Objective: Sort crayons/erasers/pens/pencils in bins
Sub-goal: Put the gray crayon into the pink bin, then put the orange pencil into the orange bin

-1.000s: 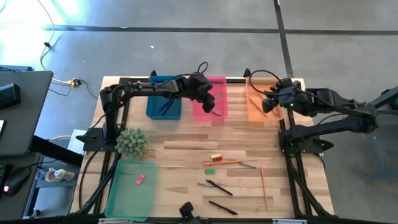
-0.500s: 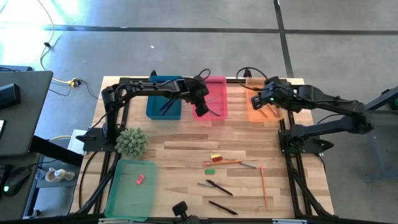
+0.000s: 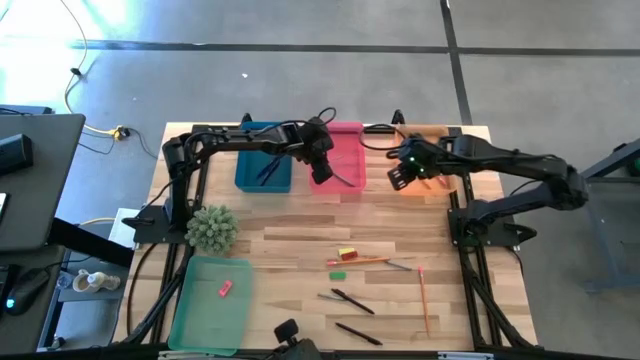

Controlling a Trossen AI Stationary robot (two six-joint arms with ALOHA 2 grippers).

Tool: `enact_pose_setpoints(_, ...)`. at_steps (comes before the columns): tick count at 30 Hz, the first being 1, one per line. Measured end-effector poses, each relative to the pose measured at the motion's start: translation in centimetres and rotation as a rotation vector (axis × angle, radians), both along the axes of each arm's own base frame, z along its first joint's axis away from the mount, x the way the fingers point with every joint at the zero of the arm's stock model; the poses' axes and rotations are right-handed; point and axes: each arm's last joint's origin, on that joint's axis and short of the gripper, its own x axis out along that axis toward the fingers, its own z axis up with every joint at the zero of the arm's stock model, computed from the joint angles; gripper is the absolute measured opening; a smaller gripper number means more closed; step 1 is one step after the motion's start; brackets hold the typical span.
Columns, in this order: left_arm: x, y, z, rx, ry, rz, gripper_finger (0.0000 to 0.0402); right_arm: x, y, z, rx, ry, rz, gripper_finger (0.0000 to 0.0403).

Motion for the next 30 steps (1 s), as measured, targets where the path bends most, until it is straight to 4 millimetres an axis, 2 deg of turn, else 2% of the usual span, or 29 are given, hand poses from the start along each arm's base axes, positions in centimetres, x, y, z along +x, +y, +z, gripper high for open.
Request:
enact_pose_setpoints(11,-0.1,0.2,0.4,-0.022,-0.006,-0.016,0.0124,0.5,-0.1,-0.2,-0.008,0.0,0.034,0.0149)
enact_pose_setpoints(20,-1.1,0.0,5.7,-0.025,0.032,-0.036,0.0123,0.8,0.4,-0.2,0.087,-0.022,0.157,0.0149)
enact_pose_setpoints(25,-2.2,-1.5,8.1,-0.048,-0.003,-0.019,0.0117,0.9,1.4,-0.3,0.093,0.004,0.23,0.0149)
enact_pose_setpoints(27,-2.6,-2.5,8.0,-0.075,-0.019,-0.004,0.0114,0.9,1.9,-0.8,0.113,0.022,0.275,0.0149)
enact_pose_setpoints(30,-3.1,-4.7,6.9,-0.126,-0.015,0.006,0.0109,0.8,2.9,-1.9,0.18,0.057,0.325,0.0149)
